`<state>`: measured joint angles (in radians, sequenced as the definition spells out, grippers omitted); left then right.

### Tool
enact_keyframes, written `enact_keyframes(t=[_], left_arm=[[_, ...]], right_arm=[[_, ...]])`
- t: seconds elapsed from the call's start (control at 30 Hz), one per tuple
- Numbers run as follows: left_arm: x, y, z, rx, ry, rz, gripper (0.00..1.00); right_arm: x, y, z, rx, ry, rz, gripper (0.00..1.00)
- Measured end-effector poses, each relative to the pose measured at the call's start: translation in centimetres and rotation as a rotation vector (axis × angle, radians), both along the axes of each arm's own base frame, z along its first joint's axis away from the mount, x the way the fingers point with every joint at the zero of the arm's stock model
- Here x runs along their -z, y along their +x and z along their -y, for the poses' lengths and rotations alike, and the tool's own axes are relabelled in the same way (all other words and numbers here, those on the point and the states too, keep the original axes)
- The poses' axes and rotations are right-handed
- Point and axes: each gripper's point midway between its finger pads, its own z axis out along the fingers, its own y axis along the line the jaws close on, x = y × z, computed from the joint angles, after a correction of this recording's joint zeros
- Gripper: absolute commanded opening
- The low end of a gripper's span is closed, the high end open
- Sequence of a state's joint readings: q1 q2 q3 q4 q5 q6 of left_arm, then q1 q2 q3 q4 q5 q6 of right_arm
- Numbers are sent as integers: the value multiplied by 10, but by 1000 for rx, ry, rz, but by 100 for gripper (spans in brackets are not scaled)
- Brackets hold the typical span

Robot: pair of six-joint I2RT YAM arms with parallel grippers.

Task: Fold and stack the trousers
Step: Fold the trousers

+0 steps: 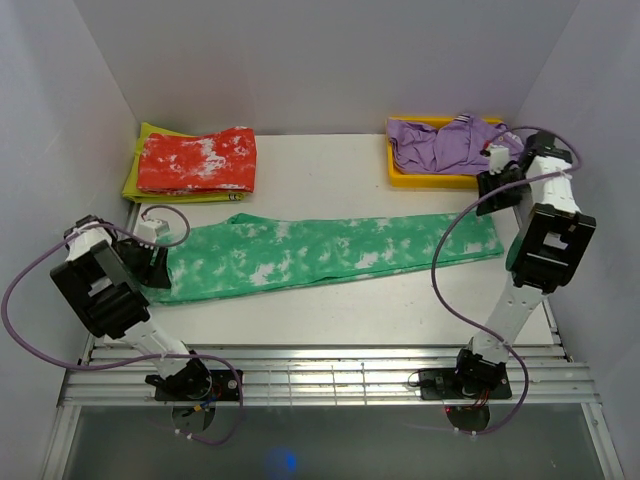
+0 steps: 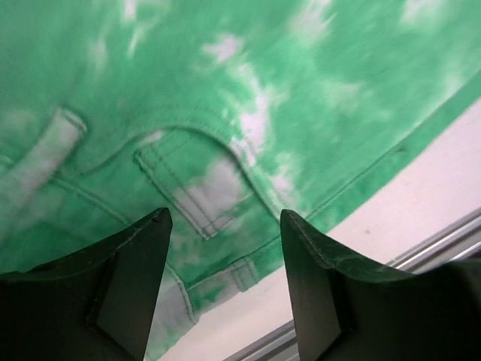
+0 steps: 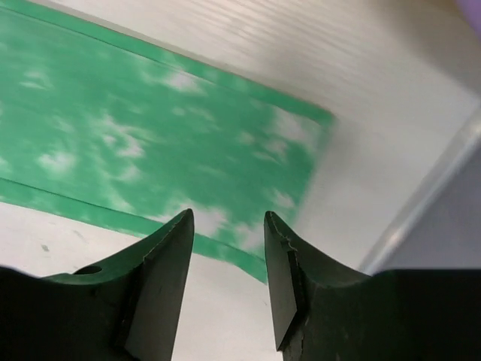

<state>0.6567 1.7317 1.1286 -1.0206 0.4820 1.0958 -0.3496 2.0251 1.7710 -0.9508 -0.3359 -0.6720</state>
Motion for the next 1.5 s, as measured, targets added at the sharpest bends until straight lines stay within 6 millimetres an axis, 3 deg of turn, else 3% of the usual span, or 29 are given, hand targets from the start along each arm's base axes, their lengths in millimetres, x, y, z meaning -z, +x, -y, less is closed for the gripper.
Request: enact_keyframes(t=[0.07,0.17,0.23,0.3,0.37,0.43,0.57,0.7,0.8,0.9,1.07,1.2,1.23,1.27,1.43,1.5], left_arm=[[-19,15,9,25,-28,40,72],[-54,56,25,72,-32,147,73],[-75,82,44,111,-37,217,74],[-85,98,66,134,-56,247,74],[-86,108,87,137,-90,247,74],[-82,118,102,114,-120,233,74],[-75,155,113,53,-137,219,72],[-69,188,124,42,-95,240,63],[-63,187,139,77,-95,227,61],[-53,174,149,117,-121,193,60],[-31,143,156,150,-162,98,37],[-26,134,158,187,-180,93,13],[-25,132,159,201,-184,97,3],[-25,128,160,217,-187,104,0],[-39,101,165,296,-167,200,0],[-49,88,167,332,-142,269,0]], right_arm=[[1,8,-49,-111,35,0,48],[8,8,-125,-292,74,-7,47],[21,-5,-175,-413,96,-31,46],[40,-26,-206,-500,107,-84,45],[61,-49,-213,-540,97,-147,44],[82,-67,-205,-561,82,-187,43],[84,-74,-181,-590,-1,-98,42],[83,-86,-167,-647,-95,-54,47],[78,-88,-170,-661,-83,-74,49],[52,-67,-187,-671,-30,-44,50],[-23,-9,-251,-724,92,174,50],[-66,3,-306,-747,243,250,47],[-72,5,-320,-739,287,249,46],[-75,8,-333,-727,329,246,42],[-68,10,-384,-610,525,149,41],[-65,9,-404,-560,597,106,47]])
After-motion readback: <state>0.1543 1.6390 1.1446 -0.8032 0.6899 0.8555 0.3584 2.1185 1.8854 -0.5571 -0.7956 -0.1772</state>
